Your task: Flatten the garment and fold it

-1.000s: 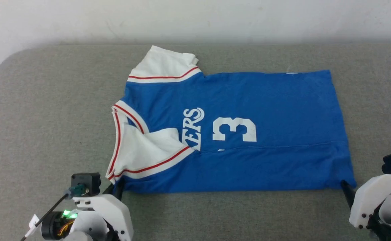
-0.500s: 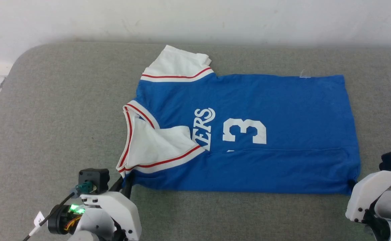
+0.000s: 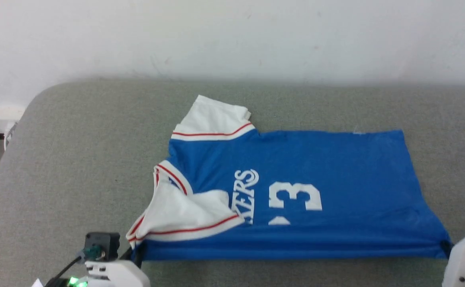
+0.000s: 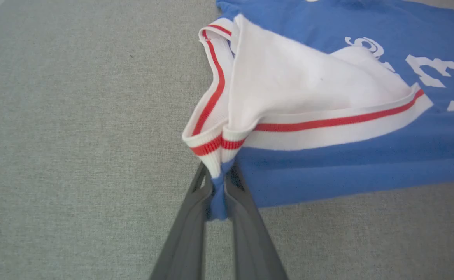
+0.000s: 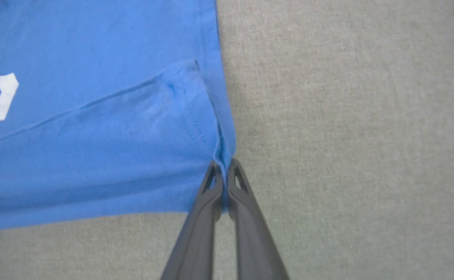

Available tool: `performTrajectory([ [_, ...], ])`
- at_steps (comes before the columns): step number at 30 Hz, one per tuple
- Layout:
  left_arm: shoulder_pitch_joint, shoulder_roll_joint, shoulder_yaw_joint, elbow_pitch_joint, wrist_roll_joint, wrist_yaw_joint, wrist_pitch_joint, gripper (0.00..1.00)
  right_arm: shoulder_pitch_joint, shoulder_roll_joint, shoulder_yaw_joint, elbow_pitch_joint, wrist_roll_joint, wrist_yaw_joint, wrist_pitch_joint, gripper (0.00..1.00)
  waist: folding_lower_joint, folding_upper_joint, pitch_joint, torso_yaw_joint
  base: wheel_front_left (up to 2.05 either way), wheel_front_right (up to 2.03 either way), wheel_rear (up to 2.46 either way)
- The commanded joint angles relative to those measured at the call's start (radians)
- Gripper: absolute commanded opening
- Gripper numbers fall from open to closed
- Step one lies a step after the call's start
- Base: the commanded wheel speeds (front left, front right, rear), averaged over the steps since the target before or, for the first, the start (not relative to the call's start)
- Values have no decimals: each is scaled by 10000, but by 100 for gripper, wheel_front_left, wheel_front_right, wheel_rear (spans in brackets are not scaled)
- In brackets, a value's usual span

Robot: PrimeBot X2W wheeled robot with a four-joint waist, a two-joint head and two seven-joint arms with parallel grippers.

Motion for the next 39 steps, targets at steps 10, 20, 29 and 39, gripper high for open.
performTrajectory([
  [10, 1288, 460, -97, -316, -353, 316, 564, 0, 1610, 28, -794, -1208, 147, -23, 1054, 0, 1, 0, -197, 121, 0, 0, 0],
  [20, 848, -223, -490, 880, -488, -420, -81, 100, 1425, 162, -32, -148, 338, -23, 172, 100, 1, 0, -31, 151, 0, 0, 0],
  [29, 153, -577, -76, 1085, -182, -987, -2359, 100, 519, -158, 553, -433, 793, -23, -2552, 100, 1, 0, -197, 117, 0, 0, 0],
  [39, -748, -995, 975, 523, 415, -1194, -4796, 100, 132, -330, 1756, -1522, 1102, -23, -6475, 100, 1, 0, -50, -317, 0, 0, 0],
])
